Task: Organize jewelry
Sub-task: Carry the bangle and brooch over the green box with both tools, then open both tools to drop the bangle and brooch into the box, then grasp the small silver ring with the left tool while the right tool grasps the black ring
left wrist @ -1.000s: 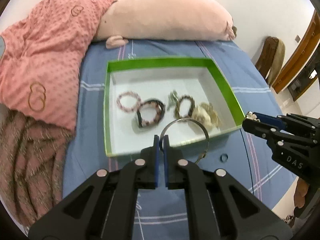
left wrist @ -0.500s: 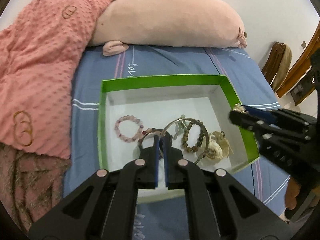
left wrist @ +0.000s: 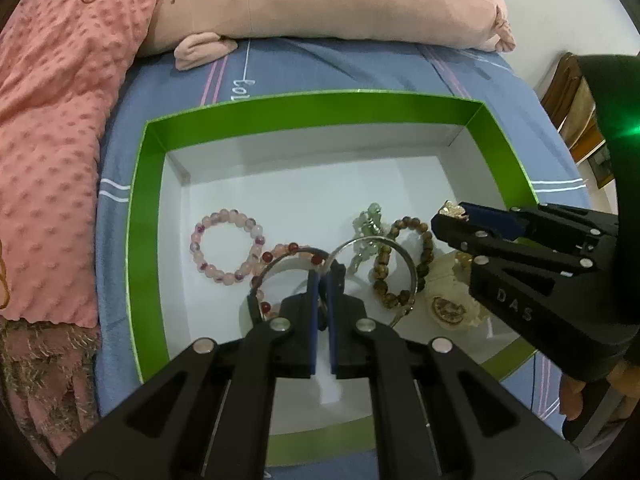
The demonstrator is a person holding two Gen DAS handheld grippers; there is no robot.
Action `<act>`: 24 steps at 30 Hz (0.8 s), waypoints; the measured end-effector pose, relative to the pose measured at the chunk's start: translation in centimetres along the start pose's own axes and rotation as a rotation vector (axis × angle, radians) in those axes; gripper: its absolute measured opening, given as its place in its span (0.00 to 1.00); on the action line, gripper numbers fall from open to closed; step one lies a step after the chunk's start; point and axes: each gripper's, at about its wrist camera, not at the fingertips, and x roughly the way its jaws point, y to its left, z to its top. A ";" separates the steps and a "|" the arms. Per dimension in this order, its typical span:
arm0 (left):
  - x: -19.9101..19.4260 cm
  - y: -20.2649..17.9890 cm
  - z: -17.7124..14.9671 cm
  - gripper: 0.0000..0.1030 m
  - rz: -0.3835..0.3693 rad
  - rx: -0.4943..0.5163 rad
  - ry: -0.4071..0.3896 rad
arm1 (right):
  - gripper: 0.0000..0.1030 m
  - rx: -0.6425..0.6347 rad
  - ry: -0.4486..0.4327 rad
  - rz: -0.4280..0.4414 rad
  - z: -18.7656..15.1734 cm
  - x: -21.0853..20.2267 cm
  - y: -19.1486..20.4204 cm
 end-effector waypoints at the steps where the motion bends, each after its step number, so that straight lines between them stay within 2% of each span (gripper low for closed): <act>1: 0.1 0.1 0.0 0.04 0.001 0.000 0.003 | 0.22 0.003 0.001 -0.001 0.0 0.1 0.0; 7: 0.5 0.2 -0.4 0.05 0.010 -0.002 0.015 | 0.22 0.022 0.010 -0.008 -0.1 0.2 -0.5; 14: -0.2 0.4 -0.5 0.07 0.015 -0.007 -0.001 | 0.34 0.029 -0.013 -0.012 -0.2 -1.2 -0.5; 16: -1.2 0.5 -0.5 0.13 0.012 -0.011 -0.026 | 0.42 0.033 -0.044 0.001 -0.1 -2.6 -0.5; 18: -2.6 0.9 -0.6 0.34 0.019 -0.011 -0.065 | 0.46 0.030 -0.085 0.012 -0.3 -4.8 -0.4; 19: -3.4 1.1 -0.7 0.38 0.025 -0.011 -0.086 | 0.46 0.028 -0.098 0.020 -0.4 -5.7 -0.3; 24: -7.5 4.1 -2.7 0.40 0.041 -0.067 -0.149 | 0.46 0.014 -0.148 0.064 -2.4 -10.4 -0.5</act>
